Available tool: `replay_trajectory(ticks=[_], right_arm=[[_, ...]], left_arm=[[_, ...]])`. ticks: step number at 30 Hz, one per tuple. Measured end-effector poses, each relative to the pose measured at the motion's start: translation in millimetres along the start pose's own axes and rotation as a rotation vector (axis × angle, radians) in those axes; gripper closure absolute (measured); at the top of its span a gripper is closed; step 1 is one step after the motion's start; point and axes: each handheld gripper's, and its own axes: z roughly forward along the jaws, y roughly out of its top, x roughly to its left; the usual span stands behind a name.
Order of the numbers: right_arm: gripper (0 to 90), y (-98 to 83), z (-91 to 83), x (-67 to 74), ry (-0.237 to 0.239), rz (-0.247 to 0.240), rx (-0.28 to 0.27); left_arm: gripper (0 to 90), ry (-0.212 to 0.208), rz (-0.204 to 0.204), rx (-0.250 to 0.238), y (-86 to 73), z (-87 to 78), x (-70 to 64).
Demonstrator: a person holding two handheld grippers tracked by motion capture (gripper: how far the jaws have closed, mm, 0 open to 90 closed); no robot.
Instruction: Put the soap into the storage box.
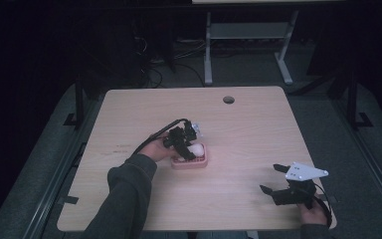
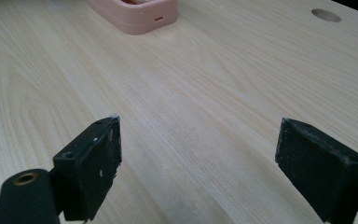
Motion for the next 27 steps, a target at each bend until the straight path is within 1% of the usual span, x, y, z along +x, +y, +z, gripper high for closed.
replay_trajectory(ticks=[2, 5, 8, 9, 11, 15, 16, 19, 20, 21, 23, 26, 27], right_arm=[[13.6, 0.2, 0.1, 0.3, 0.001, 0.002, 0.000], [13.6, 0.4, 0.4, 0.1, 0.001, -0.004, -0.001], [13.6, 0.6, 0.6, 0.3, 0.003, -0.004, 0.001], [13.6, 0.6, 0.7, 0.4, 0.002, -0.004, 0.002], [13.6, 0.6, 0.8, 0.1, 0.000, -0.012, 0.003], [13.6, 0.9, 0.8, 0.4, -0.002, -0.010, 0.004], [13.6, 0.9, 0.7, 0.3, -0.001, -0.011, 0.003], [13.6, 0.6, 1.2, 0.0, 0.000, -0.011, 0.004], [13.6, 0.6, 1.3, 0.1, 0.000, -0.010, 0.004], [13.6, 0.9, 1.5, 0.9, 0.001, -0.001, 0.003], [13.6, 1.0, 1.5, 1.1, 0.000, -0.003, 0.004], [13.6, 1.2, 2.0, 1.3, 0.001, -0.004, 0.004], [13.6, 1.3, 2.2, 1.5, 0.001, -0.003, 0.005]], left_arm=[[47.3, 0.003, 0.003, -0.003, -0.1, -1.3, -0.1], [45.4, 0.009, -0.003, -0.017, -0.1, -4.5, -1.2], [44.5, 0.018, 0.002, -0.020, -0.4, -9.4, -2.2], [44.4, 0.015, -0.002, -0.026, -0.8, -11.0, -2.8], [43.8, 0.021, 0.002, -0.029, -1.0, -13.1, -3.8], [43.2, 0.027, -0.001, -0.050, -2.7, -17.9, -6.3], [43.2, 0.028, 0.003, -0.046, -3.2, -19.1, -6.3], [42.6, 0.036, -0.002, -0.053, -6.1, -21.2, -6.9], [42.4, 0.034, -0.014, -0.055, -7.8, -22.8, -7.5], [42.4, 0.037, -0.018, -0.064, -9.3, -23.7, -7.9], [42.4, 0.040, -0.025, -0.070, -12.1, -27.1, -8.5], [42.1, 0.047, -0.028, -0.083, -16.5, -32.0, -9.8], [41.8, 0.043, -0.025, -0.074, -17.3, -34.3, -9.7]])
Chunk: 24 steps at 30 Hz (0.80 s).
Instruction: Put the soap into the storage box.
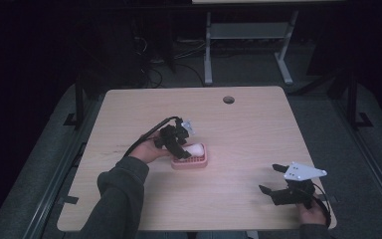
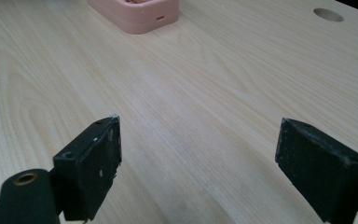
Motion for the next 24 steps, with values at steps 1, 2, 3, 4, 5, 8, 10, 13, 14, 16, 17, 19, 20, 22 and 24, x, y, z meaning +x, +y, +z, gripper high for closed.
replay_trajectory(ticks=[1, 2, 3, 4, 5, 8, 10, 13, 14, 16, 17, 19, 20, 22, 24], right_arm=[[13.6, 0.0, 0.2, 0.0, 0.000, -0.001, 0.000], [13.6, 0.1, 0.3, 0.2, 0.000, -0.001, 0.001], [13.6, 0.2, 0.3, 0.3, 0.000, 0.000, 0.002], [13.6, 0.3, 0.4, 0.3, 0.000, 0.000, 0.001], [13.6, 0.2, 0.5, 0.3, 0.000, 0.000, 0.002], [13.6, -0.1, 0.7, 0.0, -0.005, -0.004, 0.007], [13.6, 0.0, 0.7, 0.0, -0.005, -0.004, 0.007], [13.6, 0.1, 0.6, 0.2, -0.003, 0.005, 0.006], [13.6, 0.0, 0.5, 0.3, -0.004, 0.006, 0.007], [13.6, -0.2, 0.6, 0.0, -0.002, 0.004, 0.007], [13.6, -0.1, 0.6, 0.2, -0.002, 0.007, 0.008], [13.6, 0.0, 0.8, 0.4, -0.002, 0.008, 0.008], [13.6, 0.0, 0.9, 0.4, -0.003, 0.006, 0.009], [13.6, -0.1, 1.2, 0.4, -0.002, 0.008, 0.009], [13.6, -0.1, 1.1, 0.2, -0.001, 0.009, 0.009]], left_arm=[[41.8, 0.003, -0.004, -0.003, -0.9, -1.1, -0.9], [41.7, 0.006, 0.002, -0.002, -1.3, -2.4, -1.4], [41.7, 0.011, 0.005, -0.006, -1.7, -4.0, -2.1], [41.3, 0.009, -0.001, -0.009, -2.1, -5.8, -3.0], [41.1, 0.013, 0.004, -0.010, -2.1, -7.9, -3.6], [40.2, 0.015, 0.002, -0.010, -2.7, -10.0, -5.1], [39.4, 0.018, 0.002, -0.008, -3.3, -11.1, -6.9], [38.2, 0.019, 0.002, -0.007, -3.9, -13.0, -9.4], [38.2, 0.021, 0.009, -0.011, -4.6, -14.9, -10.2], [38.2, 0.019, 0.001, -0.023, -6.6, -16.4, -11.4], [38.1, 0.018, -0.003, -0.029, -8.0, -17.0, -12.4], [37.8, 0.022, 0.000, -0.031, -10.2, -18.0, -14.4], [37.8, 0.023, -0.001, -0.034, -11.6, -18.7, -15.8], [37.4, 0.021, -0.002, -0.028, -12.9, -20.1, -17.0], [37.0, 0.024, 0.001, -0.029, -15.1, -22.4, -18.0]])
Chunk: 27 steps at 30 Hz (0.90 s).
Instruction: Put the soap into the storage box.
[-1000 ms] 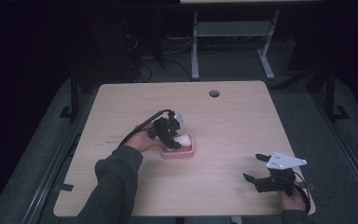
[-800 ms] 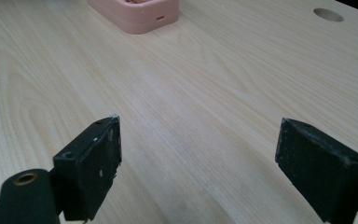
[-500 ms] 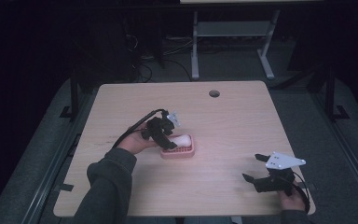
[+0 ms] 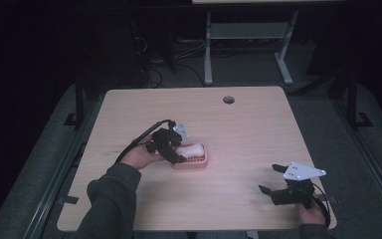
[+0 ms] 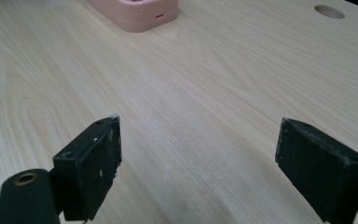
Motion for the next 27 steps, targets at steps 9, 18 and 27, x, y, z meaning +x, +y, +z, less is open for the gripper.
replay_trajectory(ticks=[9, 18, 27], right_arm=[[13.6, -0.7, -0.3, -0.6, -0.013, 0.007, 0.005], [13.6, -0.7, 0.0, -0.6, -0.017, 0.008, 0.011], [13.6, -1.1, 0.7, -1.3, -0.024, 0.001, 0.017]], left_arm=[[35.7, 0.010, -0.026, -0.009, -16.9, -3.1, -3.5], [34.5, 0.010, -0.032, -0.023, -28.3, -7.7, -7.5], [32.7, 0.005, -0.045, -0.025, -38.9, -5.4, -14.7]])
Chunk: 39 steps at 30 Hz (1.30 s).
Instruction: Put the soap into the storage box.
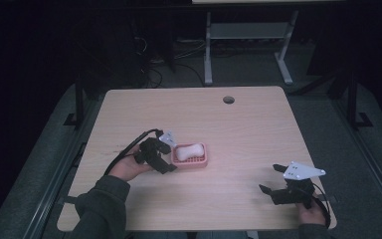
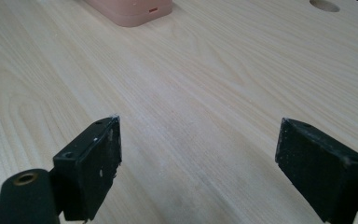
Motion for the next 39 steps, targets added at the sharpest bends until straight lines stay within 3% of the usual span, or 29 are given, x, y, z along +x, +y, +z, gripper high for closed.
replay_trajectory(ticks=[39], right_arm=[[13.6, -0.6, 1.0, 0.2, -0.003, -0.001, 0.018]], left_arm=[[27.7, 0.010, -0.022, -0.012, -50.3, -13.4, -25.6]])
